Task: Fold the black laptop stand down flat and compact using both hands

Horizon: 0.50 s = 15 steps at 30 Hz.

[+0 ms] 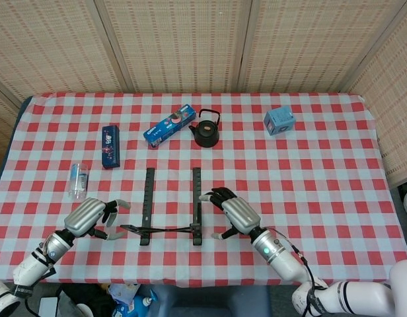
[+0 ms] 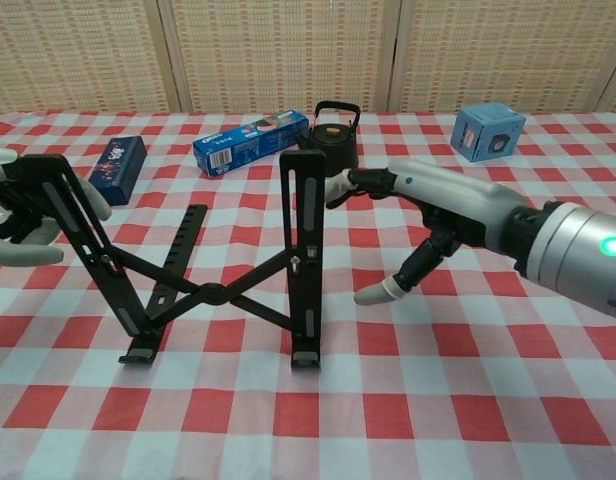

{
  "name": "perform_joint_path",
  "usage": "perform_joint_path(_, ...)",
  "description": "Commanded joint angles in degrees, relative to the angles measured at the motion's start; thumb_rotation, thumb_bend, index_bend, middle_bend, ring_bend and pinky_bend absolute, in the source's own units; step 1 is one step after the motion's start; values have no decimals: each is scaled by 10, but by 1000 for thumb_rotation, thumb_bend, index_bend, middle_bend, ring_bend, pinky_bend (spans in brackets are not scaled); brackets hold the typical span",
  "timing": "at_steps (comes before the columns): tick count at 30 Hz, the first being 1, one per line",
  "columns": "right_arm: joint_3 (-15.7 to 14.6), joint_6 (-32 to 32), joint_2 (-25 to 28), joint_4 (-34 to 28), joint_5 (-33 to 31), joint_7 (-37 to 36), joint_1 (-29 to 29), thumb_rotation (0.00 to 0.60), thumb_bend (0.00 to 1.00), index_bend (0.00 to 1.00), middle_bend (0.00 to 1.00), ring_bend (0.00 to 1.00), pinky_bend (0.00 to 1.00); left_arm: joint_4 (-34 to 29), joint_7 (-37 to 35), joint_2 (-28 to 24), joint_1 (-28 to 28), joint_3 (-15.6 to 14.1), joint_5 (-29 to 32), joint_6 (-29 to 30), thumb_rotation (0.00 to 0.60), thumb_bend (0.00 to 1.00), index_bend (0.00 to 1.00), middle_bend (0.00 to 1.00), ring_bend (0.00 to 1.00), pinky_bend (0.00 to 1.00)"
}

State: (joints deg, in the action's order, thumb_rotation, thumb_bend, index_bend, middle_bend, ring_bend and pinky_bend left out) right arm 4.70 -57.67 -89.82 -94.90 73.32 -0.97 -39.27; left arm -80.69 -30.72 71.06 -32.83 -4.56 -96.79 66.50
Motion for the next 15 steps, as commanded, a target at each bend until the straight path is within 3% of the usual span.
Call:
perform_joint_path(1, 2, 4, -3, -2, 0, 2, 1, 600, 51, 199, 158, 67, 54, 1, -27, 9, 2, 4, 7, 4, 267, 160, 307, 789, 730, 822)
perform_joint_path(10, 4, 10, -13, 7, -10, -6, 13, 600, 52, 200, 158, 67, 54, 10, -36, 29, 8, 1, -2, 22, 262, 160, 315, 838, 770, 849)
perform_joint_path(15, 9, 14, -29, 18, -11, -8, 13, 600, 51, 218, 158, 67, 54, 9, -21, 40, 9, -2, -7, 22, 351, 160, 342, 865, 794, 862)
